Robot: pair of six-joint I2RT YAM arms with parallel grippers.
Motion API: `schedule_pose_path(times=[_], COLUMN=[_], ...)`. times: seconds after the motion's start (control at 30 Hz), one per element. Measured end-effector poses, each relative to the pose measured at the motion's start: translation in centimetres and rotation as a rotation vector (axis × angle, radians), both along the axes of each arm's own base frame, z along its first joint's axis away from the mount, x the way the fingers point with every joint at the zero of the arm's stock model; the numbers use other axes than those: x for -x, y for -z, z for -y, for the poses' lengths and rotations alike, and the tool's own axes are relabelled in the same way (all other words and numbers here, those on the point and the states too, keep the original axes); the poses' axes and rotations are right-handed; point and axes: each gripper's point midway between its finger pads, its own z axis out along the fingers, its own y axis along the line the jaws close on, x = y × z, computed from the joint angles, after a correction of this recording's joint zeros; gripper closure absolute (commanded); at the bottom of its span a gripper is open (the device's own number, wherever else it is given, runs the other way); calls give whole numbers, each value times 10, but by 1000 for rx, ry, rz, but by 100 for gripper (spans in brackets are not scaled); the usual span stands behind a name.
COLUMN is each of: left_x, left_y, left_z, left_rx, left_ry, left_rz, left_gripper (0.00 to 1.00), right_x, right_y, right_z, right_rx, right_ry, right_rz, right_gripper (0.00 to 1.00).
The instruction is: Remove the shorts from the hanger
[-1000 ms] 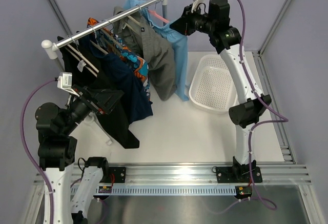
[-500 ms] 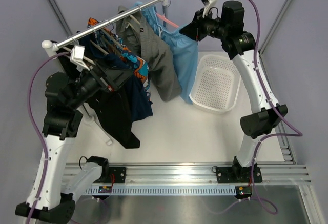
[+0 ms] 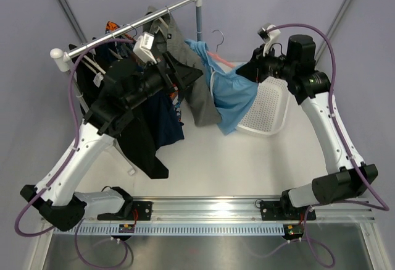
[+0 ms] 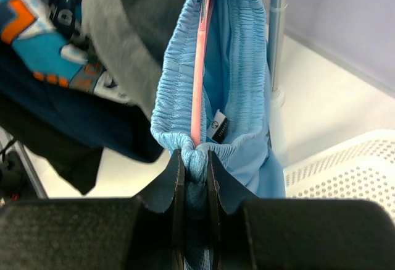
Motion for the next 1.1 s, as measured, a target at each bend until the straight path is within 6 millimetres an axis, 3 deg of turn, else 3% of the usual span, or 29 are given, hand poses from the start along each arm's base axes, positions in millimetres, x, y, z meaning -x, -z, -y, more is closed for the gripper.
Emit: schedule_pose_path(times=[0.13, 0.23, 0.37, 0.47, 0.63, 0.8, 1.1], left_x=[-12, -21, -27, -24, -1, 37, 70], left_y=[-6, -1, 12, 10, 3, 9, 59], left_z=[39, 58, 60, 55, 49, 50, 66], left_rx=[-47, -130, -290, -412, -551, -599, -529], left_ry=[42, 73, 110, 151, 274, 467, 733], left_rz=[32, 107, 252, 425, 718, 931, 889], left_gripper=[18, 19, 20, 17, 13, 10, 14], right_x=[28, 46, 74, 100, 141, 163, 183], right_y=[2, 1, 1, 8, 23, 35, 57], right_z=[10, 23, 45, 52, 52, 51, 49], right_rx=[21, 32, 69, 120, 195, 258, 338], right_ry=[-19, -17, -20, -59, -181, -291, -434], right_rz=[28, 49, 93, 126, 161, 205, 254], right_gripper=[100, 100, 100, 100, 100, 100, 100])
